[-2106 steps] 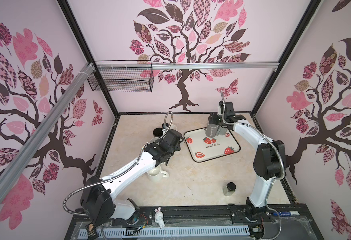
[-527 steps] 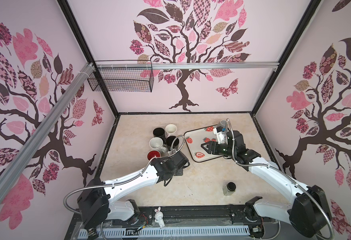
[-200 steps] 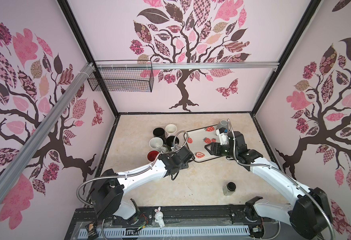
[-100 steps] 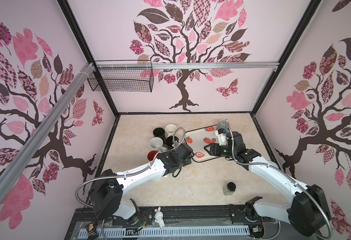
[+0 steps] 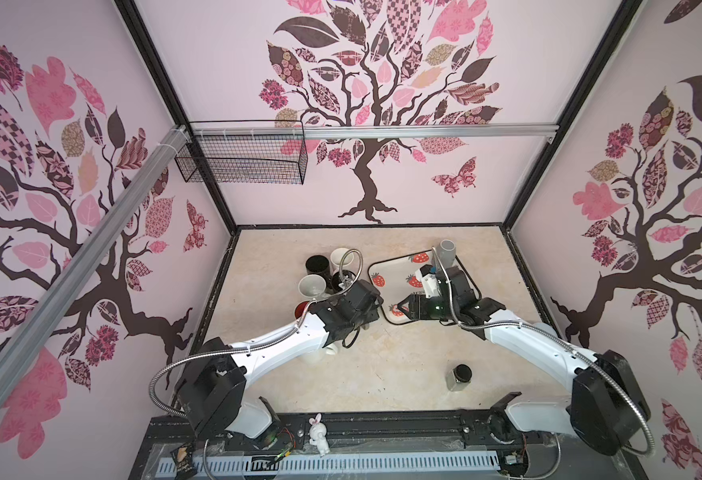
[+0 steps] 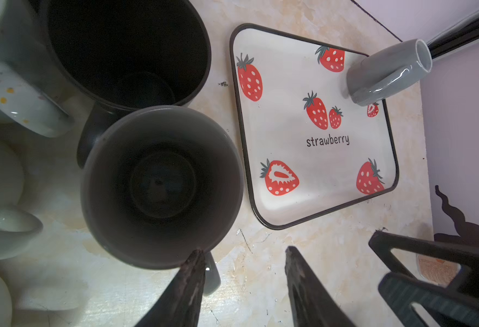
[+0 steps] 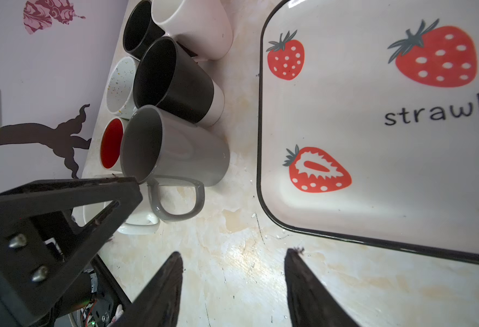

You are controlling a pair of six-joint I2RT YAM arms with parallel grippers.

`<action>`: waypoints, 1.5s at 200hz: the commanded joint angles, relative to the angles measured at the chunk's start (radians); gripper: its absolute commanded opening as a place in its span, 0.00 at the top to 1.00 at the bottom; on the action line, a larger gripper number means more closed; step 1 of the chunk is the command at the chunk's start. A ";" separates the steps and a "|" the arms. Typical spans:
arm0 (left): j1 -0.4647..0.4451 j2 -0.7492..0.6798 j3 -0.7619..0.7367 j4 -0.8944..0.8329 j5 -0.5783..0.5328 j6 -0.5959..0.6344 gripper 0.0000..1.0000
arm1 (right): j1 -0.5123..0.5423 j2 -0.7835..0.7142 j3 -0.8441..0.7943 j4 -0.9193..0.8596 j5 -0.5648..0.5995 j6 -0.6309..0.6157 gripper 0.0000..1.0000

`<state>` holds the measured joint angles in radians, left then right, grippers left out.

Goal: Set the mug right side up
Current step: 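Open the left gripper and withdraw while the right gripper grasps the second grey mug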

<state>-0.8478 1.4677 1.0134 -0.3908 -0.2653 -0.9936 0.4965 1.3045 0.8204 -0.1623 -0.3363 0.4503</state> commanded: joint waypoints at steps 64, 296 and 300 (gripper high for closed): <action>0.016 -0.147 0.049 -0.097 -0.049 0.146 0.41 | -0.142 0.101 0.279 -0.153 0.263 -0.103 0.29; 0.251 -0.318 -0.049 -0.086 -0.002 0.389 0.35 | -0.308 0.762 0.803 -0.331 0.581 -0.113 0.36; 0.252 -0.321 -0.051 -0.087 -0.002 0.389 0.35 | -0.308 0.769 0.812 -0.332 0.585 -0.115 0.37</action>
<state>-0.6044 1.1584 1.0027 -0.5007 -0.2745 -0.6285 0.1883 2.0228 1.5681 -0.4908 0.1886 0.3408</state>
